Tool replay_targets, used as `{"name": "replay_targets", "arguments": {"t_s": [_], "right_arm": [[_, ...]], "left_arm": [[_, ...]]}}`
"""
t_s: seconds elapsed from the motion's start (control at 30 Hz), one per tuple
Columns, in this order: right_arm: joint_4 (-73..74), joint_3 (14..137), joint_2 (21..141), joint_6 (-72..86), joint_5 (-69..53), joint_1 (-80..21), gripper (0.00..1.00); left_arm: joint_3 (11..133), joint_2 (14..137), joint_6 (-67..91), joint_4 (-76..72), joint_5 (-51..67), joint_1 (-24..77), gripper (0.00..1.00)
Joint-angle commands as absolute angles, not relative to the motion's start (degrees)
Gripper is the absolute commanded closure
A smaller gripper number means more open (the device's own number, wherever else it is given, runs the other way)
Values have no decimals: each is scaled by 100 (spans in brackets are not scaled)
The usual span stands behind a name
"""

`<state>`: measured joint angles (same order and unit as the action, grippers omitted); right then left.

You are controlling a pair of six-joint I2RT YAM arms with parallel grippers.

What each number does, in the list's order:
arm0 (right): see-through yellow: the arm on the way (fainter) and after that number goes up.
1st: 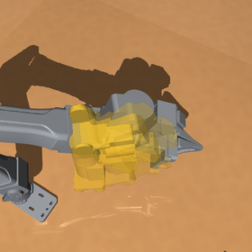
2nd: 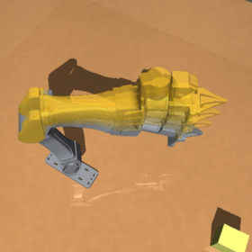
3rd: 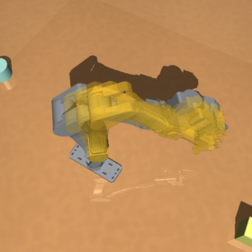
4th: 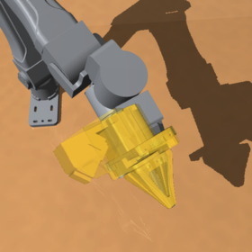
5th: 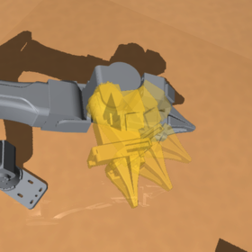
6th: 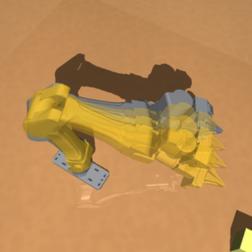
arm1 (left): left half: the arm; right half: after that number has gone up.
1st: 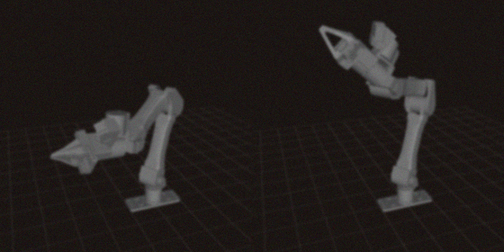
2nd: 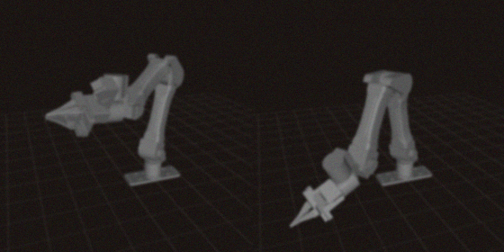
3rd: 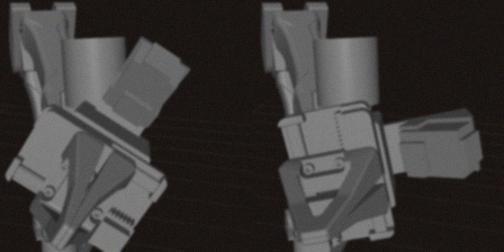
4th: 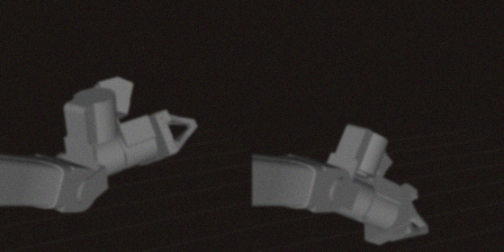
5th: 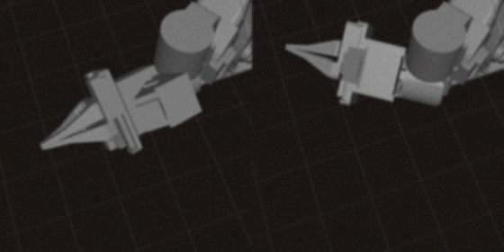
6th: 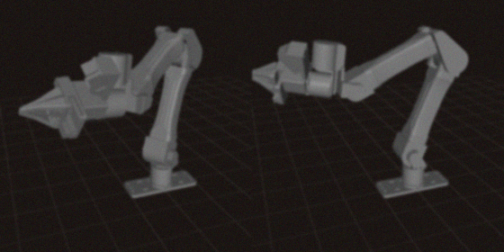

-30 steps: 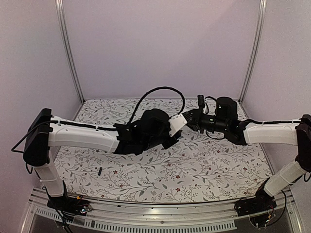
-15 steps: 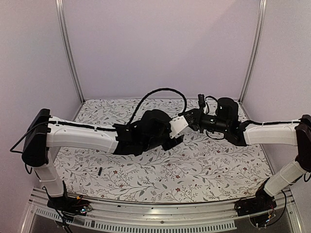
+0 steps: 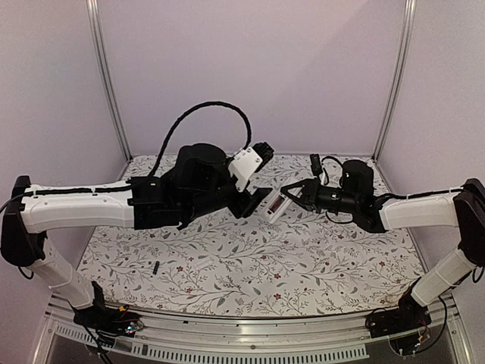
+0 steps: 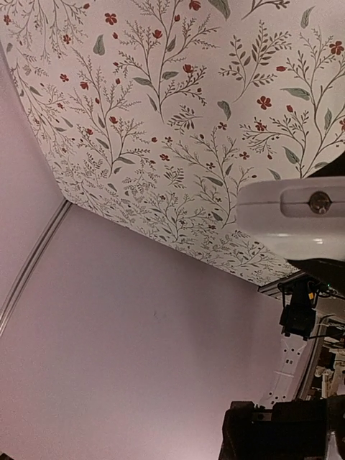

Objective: Load the batteries into the remote control
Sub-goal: Press the battery in the battery compartment, then pick up the battery from the center of the board.

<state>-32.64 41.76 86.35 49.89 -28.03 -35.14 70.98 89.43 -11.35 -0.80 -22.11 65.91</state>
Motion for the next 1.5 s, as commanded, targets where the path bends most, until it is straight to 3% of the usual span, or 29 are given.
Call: {"name": "replay_targets", "arguments": {"t_s": [0.0, 0.17, 0.37, 0.53, 0.8, 1.47], "right_arm": [[-3608, 4122, 8692, 4696, -3272, -3362, 100], [-3599, 4113, 8723, 4557, -3583, -3242, 100], [-3571, 4150, 8834, 4471, -3792, -3177, 100], [-3588, 4209, 8961, 4491, -3912, -3181, 100], [-3594, 4232, 8965, 4535, -3986, -3178, 100], [-3648, 4285, 9035, 4664, -4048, -3181, 100]], "left_arm": [[6667, 8293, 531, 1735, -1990, 6113, 34], [5607, 7289, 2351, 3122, -1307, 5498, 37], [4383, 6181, 4296, 4384, -1143, 4983, 48], [3748, 5972, 5143, 5056, -976, 4720, 49], [3587, 6699, 5323, 5034, -1081, 4563, 49], [3023, 7124, 4303, 3442, -1194, 4298, 65]]}}
